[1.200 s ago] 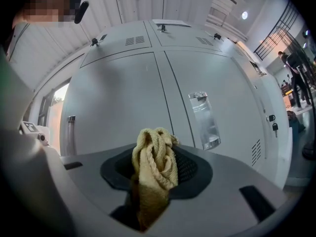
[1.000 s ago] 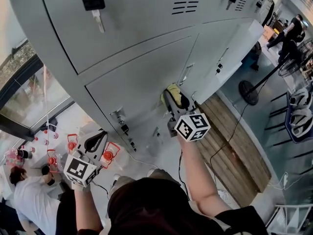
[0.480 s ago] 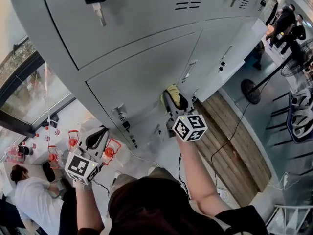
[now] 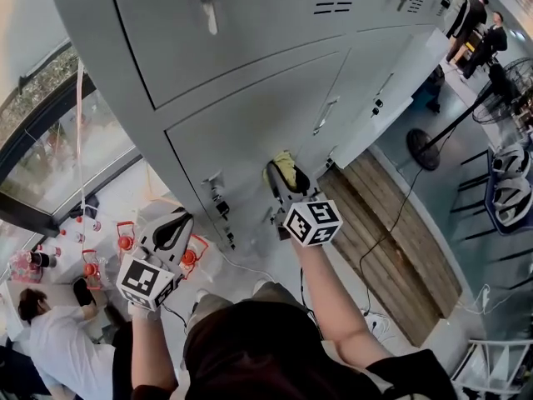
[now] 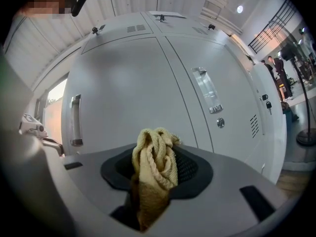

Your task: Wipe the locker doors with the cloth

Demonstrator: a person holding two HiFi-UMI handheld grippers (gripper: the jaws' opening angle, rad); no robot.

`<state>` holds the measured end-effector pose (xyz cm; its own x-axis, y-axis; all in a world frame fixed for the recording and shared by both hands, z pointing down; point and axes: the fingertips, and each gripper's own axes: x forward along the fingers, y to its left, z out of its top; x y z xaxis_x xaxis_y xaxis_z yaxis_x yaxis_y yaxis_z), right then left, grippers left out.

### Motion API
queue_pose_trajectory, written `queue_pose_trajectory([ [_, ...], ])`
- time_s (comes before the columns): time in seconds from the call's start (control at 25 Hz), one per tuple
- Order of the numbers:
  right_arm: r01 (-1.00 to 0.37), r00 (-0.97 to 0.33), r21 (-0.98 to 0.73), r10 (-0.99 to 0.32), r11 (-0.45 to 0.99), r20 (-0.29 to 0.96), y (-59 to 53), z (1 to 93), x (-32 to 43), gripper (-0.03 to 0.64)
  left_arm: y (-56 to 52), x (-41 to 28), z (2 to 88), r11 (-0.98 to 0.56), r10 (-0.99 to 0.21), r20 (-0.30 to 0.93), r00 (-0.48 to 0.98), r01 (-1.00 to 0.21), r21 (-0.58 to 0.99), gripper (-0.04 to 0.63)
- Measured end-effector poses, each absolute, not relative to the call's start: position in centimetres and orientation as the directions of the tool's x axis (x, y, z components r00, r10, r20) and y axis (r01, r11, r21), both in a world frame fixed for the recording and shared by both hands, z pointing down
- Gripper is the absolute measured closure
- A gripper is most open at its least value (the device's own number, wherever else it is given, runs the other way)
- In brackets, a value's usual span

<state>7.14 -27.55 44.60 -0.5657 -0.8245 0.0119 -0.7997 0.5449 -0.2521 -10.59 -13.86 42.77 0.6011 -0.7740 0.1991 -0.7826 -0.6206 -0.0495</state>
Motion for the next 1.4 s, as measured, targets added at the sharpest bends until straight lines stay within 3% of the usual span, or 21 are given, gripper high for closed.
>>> queue_pose_trajectory([
  [1.4,-0.65,-0.721,-0.315,-0.693,0.692,-0.034,-18.1,48.4,-4.4,0.462,-13.8,-10.6,42.7,-0.765,-0.638,0.186,0.747,-0.643,-0.04,0.584],
])
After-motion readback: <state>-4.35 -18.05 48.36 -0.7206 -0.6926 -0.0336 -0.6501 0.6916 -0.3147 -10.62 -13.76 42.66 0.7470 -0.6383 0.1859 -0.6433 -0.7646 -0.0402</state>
